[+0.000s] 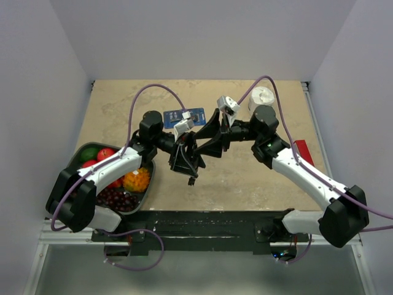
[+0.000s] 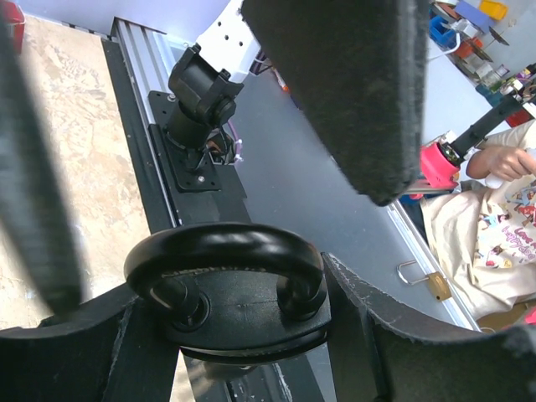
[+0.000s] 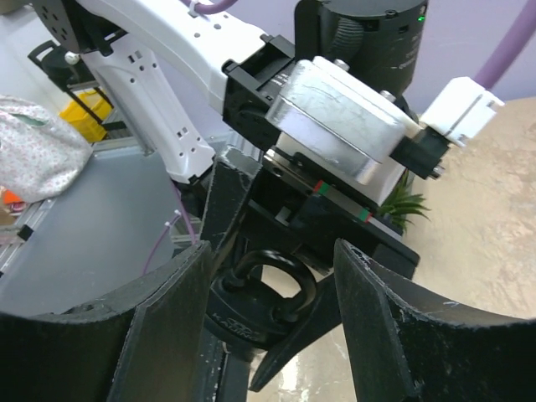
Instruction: Unlock with the key
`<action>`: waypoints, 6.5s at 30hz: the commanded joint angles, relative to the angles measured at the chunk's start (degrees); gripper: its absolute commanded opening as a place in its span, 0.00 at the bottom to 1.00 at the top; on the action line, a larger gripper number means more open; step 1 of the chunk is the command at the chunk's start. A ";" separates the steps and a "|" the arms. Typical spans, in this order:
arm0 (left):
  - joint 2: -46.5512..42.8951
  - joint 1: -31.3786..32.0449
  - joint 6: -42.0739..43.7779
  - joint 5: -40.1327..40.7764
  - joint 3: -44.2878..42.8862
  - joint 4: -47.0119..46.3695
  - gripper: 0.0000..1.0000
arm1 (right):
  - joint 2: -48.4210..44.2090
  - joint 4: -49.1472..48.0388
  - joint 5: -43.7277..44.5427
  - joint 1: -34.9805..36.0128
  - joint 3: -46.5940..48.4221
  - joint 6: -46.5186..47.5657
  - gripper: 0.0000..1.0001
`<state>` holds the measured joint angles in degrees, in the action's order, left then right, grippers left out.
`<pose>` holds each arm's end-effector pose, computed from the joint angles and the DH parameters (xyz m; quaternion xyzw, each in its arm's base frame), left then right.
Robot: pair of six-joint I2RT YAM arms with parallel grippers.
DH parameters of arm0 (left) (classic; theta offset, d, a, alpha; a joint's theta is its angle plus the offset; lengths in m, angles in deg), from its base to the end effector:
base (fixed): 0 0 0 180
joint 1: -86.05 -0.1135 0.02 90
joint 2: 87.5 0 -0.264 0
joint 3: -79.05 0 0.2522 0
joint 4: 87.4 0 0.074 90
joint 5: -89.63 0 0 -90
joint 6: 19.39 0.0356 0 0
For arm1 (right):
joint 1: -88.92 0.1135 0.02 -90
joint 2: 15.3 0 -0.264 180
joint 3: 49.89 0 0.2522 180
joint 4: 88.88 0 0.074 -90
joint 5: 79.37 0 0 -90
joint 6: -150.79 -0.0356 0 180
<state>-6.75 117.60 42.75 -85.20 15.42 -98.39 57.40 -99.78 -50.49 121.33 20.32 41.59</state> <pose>0.2331 -0.1848 0.2916 0.4682 0.5344 -0.6803 0.1799 0.2228 0.1784 0.3679 -0.4471 0.5146 0.5828 0.4423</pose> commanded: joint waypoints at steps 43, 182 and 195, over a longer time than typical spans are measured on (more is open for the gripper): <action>-2.88 -0.44 3.77 -0.59 -1.90 -0.12 0.00 | 0.68 -4.69 -2.34 0.64 -2.13 -4.35 0.17; -22.56 -26.70 -0.71 67.70 8.12 19.48 1.00 | 12.76 1.01 48.19 -22.72 -13.02 -4.36 0.61; -35.83 -27.16 7.29 77.80 7.85 19.04 1.00 | -15.57 7.00 60.24 -23.44 -15.84 2.67 0.63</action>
<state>-39.73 90.68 47.71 -12.53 23.73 -76.20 46.17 -92.66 5.63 97.66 6.48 41.35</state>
